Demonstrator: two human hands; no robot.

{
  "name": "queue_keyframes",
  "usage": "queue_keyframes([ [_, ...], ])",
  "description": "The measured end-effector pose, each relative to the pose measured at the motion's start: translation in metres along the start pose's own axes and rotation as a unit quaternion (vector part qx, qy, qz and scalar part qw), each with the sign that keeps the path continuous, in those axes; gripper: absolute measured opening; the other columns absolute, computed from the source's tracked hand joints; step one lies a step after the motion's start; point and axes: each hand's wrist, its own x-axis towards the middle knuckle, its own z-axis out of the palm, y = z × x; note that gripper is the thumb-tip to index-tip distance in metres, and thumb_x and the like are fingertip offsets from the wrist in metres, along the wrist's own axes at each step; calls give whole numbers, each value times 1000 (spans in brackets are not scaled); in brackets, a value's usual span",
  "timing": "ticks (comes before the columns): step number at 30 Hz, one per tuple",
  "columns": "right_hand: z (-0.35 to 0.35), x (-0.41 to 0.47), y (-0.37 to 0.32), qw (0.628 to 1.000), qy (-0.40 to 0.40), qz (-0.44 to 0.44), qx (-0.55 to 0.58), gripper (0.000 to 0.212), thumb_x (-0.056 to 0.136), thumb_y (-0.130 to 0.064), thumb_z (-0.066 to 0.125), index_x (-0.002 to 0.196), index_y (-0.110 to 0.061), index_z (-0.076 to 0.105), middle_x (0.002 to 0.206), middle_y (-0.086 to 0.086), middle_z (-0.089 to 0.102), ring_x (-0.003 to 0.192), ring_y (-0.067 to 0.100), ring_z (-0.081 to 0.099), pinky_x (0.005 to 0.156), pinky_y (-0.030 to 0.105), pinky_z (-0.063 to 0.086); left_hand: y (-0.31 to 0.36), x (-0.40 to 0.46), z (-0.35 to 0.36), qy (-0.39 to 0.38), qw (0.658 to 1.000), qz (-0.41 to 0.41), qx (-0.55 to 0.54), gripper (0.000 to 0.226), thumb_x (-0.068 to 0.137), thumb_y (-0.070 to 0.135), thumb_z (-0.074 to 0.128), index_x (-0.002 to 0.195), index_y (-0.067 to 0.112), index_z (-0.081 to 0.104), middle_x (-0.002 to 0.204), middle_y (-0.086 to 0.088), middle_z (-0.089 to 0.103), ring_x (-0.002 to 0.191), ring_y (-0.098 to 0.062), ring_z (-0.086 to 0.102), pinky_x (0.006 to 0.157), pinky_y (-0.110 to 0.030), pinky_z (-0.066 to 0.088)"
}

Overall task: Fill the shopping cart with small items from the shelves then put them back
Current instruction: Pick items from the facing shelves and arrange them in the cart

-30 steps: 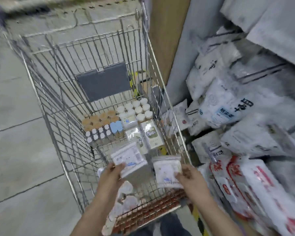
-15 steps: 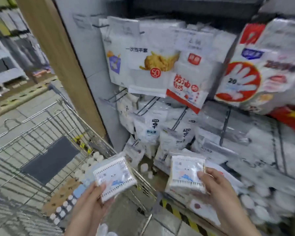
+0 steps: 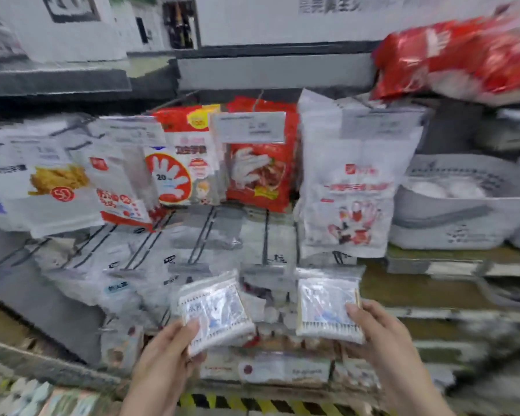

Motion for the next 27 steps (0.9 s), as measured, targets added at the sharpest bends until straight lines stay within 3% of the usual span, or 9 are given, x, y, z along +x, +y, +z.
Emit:
queue_keyframes([
  [4,-106,-14,-9,997,55,-5,45,13,88,-21,65,83,-8,65,93,28,64,78,32,64,84,53,49,-34,-23,90,-72,996,-9,45,46,57,17,77,97,2,62,81,-10,72,63,-18,66,51,-25,51],
  [7,-171,-27,-13,991,102,-8,86,7,90,-16,62,91,-9,63,82,10,74,69,20,71,67,38,52,-58,-41,148,-116,992,-16,52,29,72,17,65,97,2,61,85,-13,74,68,-23,68,74,-37,45],
  [9,-206,-34,-18,986,134,-7,104,8,89,-18,62,91,-10,63,85,10,74,74,22,70,68,37,51,-71,-49,179,-124,991,-19,50,8,83,9,59,90,4,60,82,-13,73,63,-17,69,73,-35,47],
  [12,-246,-36,-28,977,169,-9,132,9,89,-16,62,96,-9,63,89,11,73,82,25,67,71,38,52,-80,-57,217,-138,988,-26,70,5,87,7,58,88,5,62,81,-12,73,64,-19,69,65,-32,51],
  [16,-278,-29,-43,973,179,-24,148,13,90,-14,59,100,-8,63,85,10,74,79,24,67,70,37,52,-72,-58,262,-163,981,-4,101,13,82,9,59,91,0,60,82,-12,74,66,-26,65,71,-37,43],
  [20,-299,-7,-58,969,183,-36,161,11,90,-15,60,98,-9,64,88,10,74,80,23,68,69,34,52,-59,-49,301,-192,971,41,134,40,71,23,69,104,1,63,98,-12,73,93,-26,67,88,-42,43],
  [23,-309,18,-71,967,180,-42,176,10,89,-15,60,97,-9,64,89,10,74,80,23,69,71,36,50,-57,-34,330,-190,968,71,149,53,62,27,77,105,1,63,101,-15,72,97,-29,61,89,-44,38],
  [25,-314,37,-84,968,173,-51,175,11,89,-13,59,98,-9,64,89,8,75,74,19,71,68,35,50,-58,-19,351,-168,971,83,147,42,69,25,67,104,2,63,98,-12,73,97,-29,65,91,-43,45],
  [27,-320,56,-100,970,164,-68,165,16,89,-13,59,103,-10,63,93,9,74,72,17,72,67,36,51,-56,-3,372,-146,973,101,146,23,81,18,62,101,7,64,96,-8,74,93,-24,68,80,-36,51],
])
